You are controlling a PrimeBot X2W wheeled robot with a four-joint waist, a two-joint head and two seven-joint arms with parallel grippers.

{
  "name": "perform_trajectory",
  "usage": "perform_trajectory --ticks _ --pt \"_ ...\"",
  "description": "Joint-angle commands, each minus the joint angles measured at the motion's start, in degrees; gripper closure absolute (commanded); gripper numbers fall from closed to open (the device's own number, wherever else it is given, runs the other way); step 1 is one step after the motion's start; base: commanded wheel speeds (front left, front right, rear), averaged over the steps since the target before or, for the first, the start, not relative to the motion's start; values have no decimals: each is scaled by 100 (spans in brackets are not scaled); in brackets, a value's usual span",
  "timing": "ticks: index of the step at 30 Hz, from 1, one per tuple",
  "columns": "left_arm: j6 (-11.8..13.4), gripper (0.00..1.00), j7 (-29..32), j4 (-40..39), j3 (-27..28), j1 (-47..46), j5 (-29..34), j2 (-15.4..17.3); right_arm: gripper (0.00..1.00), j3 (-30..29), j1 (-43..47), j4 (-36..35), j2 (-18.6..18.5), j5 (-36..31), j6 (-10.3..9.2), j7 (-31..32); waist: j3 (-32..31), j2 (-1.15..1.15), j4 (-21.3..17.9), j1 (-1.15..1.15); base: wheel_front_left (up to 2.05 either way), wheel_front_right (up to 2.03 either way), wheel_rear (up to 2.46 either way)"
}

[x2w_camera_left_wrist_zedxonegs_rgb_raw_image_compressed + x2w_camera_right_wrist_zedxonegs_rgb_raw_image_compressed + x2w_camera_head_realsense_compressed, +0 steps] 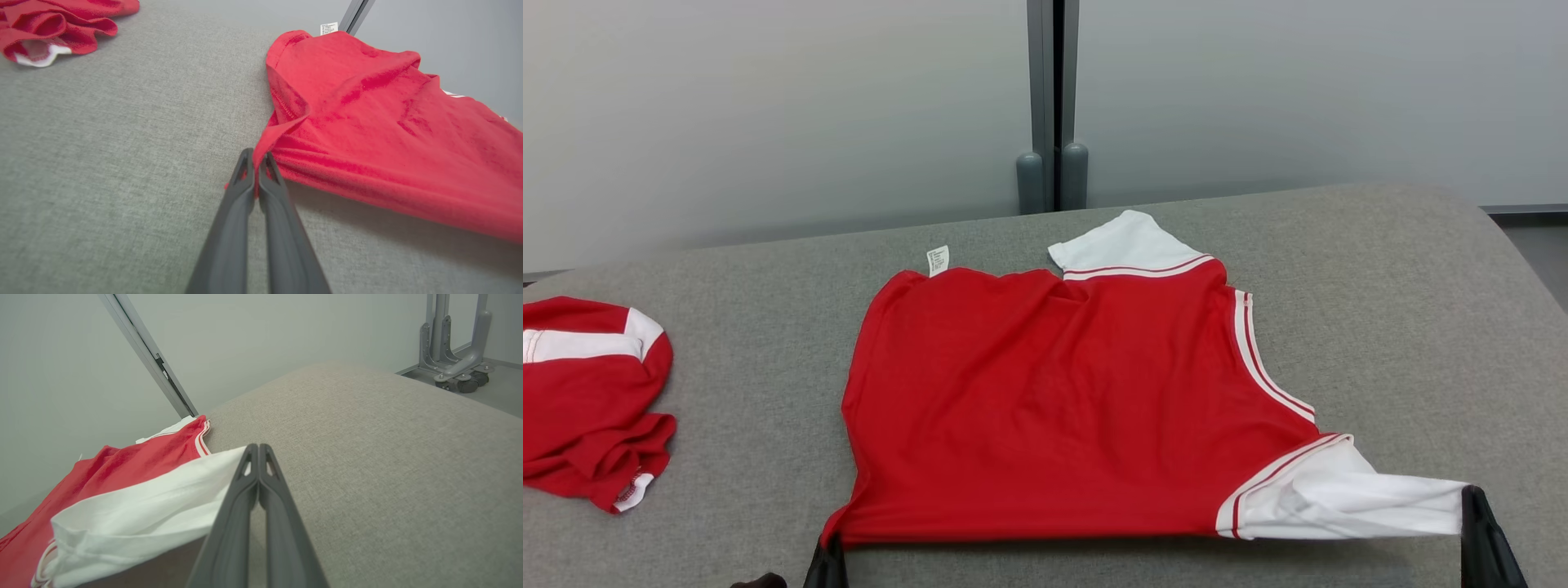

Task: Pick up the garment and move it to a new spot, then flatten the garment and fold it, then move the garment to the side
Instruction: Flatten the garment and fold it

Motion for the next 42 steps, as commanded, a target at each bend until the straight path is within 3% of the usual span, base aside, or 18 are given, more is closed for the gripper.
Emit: perform_trajectory --ticks 1,5,12,19,25,29,30,31,42 --pt "33 100 -17 -79 -7 4 9 76 100 -47 -70 -61 -62 -24 -11 -44 46 1 24 1 0 0 0" --pt "26 100 -16 -347 -128 -374 67 67 100 50 -553 -115 -26 -54 -9 -41 268 1 118 1 0 0 0" --pt "-5 100 -16 -366 -532 -1194 184 50 100 149 -1670 426 -58 -224 -7 -39 655 1 333 1 0 0 0" --pt "42 100 -16 205 -881 -1997 160 49 100 140 -2682 1129 -117 -543 -7 -39 1038 1 463 1 0 0 0" --pt "301 100 -16 760 -903 -2473 182 48 100 -139 -3237 1560 -99 -878 -7 -39 1302 1 486 1 0 0 0" --pt "201 99 -16 1027 -995 -2597 71 45 100 -85 -3419 1937 -46 -1039 -7 -38 1374 1 482 1 0 0 0" --pt "201 59 -16 1007 -993 -2612 71 47 56 -91 -3463 1934 -41 -1036 -7 -40 1381 1 481 1 0 0 0" --pt "200 0 -16 951 -987 -2617 76 48 0 -86 -3497 1909 -40 -1033 -7 -40 1384 1 481 1 0 0 0" --pt "197 0 -17 264 -796 -1809 -69 46 0 -247 -2849 1288 99 -762 -6 -39 1219 1 432 1 0 0 0"
